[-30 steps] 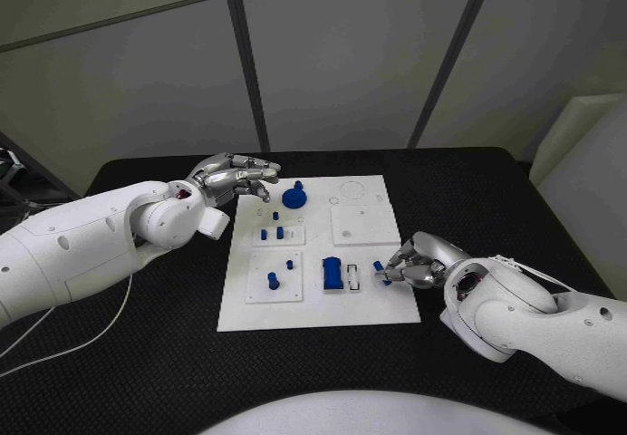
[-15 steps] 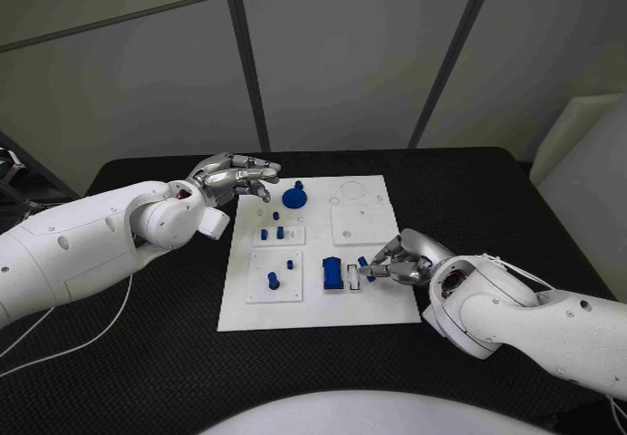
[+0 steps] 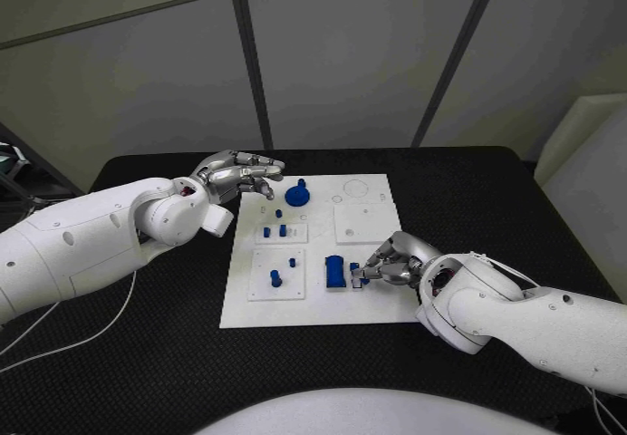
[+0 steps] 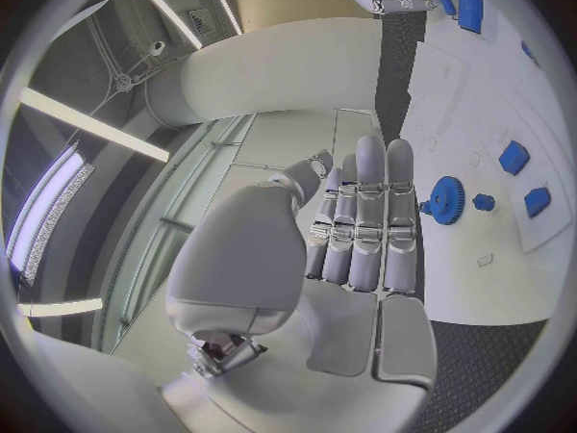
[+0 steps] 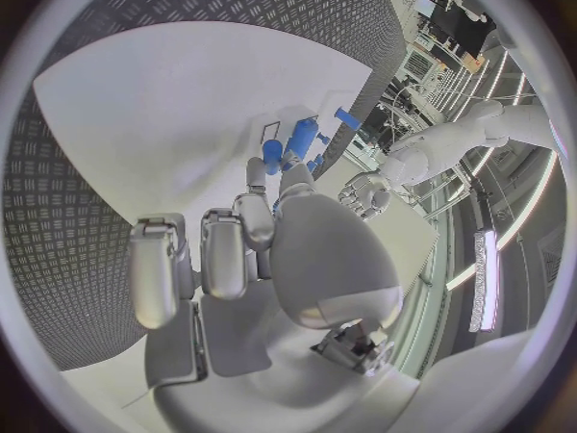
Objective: Assemble the parts on the task board
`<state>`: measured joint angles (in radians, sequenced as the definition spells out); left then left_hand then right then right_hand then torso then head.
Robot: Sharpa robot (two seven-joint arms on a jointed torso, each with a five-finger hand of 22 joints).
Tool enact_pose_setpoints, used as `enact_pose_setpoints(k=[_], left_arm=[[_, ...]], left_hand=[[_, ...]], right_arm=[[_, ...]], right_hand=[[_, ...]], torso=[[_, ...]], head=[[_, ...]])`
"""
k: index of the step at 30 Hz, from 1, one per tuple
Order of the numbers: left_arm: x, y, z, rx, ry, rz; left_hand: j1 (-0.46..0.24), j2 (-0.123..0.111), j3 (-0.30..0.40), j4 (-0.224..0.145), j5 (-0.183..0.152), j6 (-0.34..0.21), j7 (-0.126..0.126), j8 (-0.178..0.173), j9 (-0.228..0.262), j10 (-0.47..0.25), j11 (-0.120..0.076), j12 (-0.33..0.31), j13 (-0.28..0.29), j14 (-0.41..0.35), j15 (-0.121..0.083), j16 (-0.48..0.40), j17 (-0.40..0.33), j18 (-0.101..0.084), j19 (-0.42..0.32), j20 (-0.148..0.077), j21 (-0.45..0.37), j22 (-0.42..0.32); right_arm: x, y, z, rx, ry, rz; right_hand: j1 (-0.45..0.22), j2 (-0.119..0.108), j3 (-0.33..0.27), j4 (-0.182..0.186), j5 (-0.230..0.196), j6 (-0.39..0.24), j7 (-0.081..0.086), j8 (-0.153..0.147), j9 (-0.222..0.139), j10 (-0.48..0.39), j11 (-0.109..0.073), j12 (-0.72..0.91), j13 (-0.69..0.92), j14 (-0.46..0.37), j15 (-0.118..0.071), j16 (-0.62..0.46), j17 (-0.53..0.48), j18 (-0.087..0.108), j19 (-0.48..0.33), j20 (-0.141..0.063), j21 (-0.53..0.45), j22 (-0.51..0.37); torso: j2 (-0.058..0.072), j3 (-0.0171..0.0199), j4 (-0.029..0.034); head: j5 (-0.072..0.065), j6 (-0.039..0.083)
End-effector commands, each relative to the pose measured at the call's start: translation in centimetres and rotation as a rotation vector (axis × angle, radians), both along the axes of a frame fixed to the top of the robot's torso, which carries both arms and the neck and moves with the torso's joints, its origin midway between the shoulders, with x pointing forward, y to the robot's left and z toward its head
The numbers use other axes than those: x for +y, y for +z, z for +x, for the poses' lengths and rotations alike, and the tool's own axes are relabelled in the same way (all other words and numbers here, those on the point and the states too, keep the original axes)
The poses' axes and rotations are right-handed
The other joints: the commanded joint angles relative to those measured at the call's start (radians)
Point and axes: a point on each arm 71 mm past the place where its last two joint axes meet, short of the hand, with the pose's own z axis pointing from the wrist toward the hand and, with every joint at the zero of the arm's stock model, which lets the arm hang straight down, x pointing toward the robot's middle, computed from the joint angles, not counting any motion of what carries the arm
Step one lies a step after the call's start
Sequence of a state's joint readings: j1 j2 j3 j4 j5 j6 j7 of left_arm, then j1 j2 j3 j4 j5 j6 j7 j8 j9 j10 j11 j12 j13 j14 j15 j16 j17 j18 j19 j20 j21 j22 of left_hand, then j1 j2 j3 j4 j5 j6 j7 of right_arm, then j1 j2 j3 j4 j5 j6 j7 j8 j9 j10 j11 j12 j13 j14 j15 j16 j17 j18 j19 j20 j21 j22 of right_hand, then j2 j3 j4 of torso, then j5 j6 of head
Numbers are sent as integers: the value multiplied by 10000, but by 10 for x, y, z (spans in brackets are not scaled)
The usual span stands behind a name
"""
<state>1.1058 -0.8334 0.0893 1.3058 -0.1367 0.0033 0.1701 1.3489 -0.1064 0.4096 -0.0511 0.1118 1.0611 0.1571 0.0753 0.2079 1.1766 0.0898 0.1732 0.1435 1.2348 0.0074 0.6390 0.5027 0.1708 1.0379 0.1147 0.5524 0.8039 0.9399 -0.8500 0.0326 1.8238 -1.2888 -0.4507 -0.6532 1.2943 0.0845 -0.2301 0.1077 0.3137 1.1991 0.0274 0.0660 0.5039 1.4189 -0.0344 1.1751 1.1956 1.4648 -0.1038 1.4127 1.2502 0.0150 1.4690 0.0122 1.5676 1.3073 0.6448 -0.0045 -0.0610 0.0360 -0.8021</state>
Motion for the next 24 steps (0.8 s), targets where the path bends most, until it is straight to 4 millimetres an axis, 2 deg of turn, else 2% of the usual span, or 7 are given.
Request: enact_pose_setpoints(k=[1,18,22,24], left_arm=[[0,2,0,-66,23,-75],[-1,2,1,-44,-17,-78],[-1,2,1,-37,-20,-75],[-2,2,1,-33,-25,-75]], left_hand=[[8,60,-30,-55,40,-81,-4,-48,16,-82,-7,-4,16,15,53,-43,-2,105,61,33,-41,-13],[32,61,-21,-82,101,-80,-5,-49,26,-82,-10,-2,18,17,47,-51,1,108,69,29,-46,-12],[32,61,-21,-82,101,-80,-5,-49,26,-82,-10,-2,18,17,47,-51,1,108,69,29,-46,-12],[32,61,-21,-82,101,-80,-5,-49,26,-82,-10,-2,18,17,47,-51,1,108,69,29,-46,-12]], right_arm=[[1,-2,0,306,92,-183],[3,-4,4,234,7,-456],[5,-3,3,150,93,-411],[5,-3,3,120,119,-393]], right_hand=[[-90,-17,-64,32,46,83,0,29,-9,-2,-101,-50,-32,442,-33,-60,-23,-150,1018,-60,32,2635],[-435,0,-306,432,2,250,-29,54,18,9,-118,-56,-15,442,-45,-83,-33,-150,1018,-71,32,2635],[-634,-94,-474,667,-140,332,-38,69,52,20,-127,-52,-3,448,-53,-79,-16,-150,1018,-77,32,2635],[-755,-141,-562,816,-343,384,-45,84,77,29,-132,-45,7,450,-55,-79,-11,-150,1018,-80,32,2635]], torso=[[-1,9,-11],[-7,17,-13],[-3,15,-16],[-6,15,-18]], head=[[15,-12],[22,-4],[15,8],[13,9]])
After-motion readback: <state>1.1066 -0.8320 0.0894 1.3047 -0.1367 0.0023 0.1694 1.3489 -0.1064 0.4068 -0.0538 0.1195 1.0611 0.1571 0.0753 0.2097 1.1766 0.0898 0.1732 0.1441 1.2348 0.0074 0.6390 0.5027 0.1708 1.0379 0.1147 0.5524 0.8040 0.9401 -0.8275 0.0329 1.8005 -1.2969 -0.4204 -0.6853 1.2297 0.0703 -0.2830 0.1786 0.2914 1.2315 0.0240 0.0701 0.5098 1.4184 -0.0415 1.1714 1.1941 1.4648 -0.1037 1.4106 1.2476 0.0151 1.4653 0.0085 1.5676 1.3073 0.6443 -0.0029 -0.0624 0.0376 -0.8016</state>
